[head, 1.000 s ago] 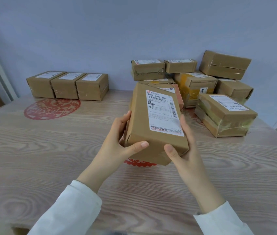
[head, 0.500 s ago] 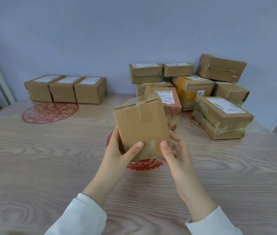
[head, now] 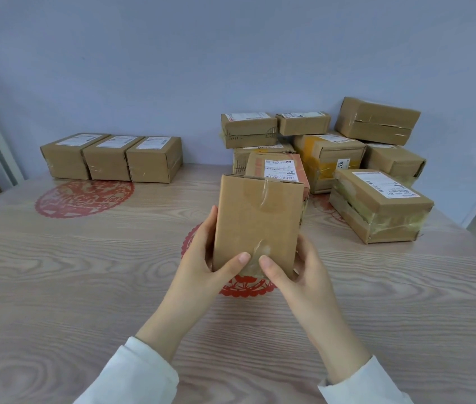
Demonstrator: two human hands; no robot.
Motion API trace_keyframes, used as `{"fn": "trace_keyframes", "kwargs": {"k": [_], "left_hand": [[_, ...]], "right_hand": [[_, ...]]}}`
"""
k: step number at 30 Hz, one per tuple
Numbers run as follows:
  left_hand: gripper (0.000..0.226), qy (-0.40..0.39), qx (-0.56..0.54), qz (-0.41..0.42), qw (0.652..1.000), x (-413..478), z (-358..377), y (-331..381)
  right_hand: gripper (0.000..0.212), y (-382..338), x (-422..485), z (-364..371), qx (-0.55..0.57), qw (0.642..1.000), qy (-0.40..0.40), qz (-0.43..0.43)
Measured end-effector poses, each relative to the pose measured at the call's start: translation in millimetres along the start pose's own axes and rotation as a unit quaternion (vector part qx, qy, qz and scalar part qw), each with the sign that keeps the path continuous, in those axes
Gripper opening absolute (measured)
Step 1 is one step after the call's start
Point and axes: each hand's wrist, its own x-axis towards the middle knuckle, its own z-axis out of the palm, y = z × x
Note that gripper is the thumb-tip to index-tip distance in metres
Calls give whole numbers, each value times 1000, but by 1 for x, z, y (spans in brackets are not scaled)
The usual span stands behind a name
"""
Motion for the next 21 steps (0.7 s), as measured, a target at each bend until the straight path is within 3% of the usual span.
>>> {"fn": "trace_keyframes", "kwargs": {"k": [12,21], "left_hand": [[87,26,1,12,1000,4,0,-1],[87,33,19,5,999,0,-2,-8]], "right_hand": [[81,4,0,4,-1,1000,-3,-13],[66,5,-3,5,23,1000,9,-6]]}}
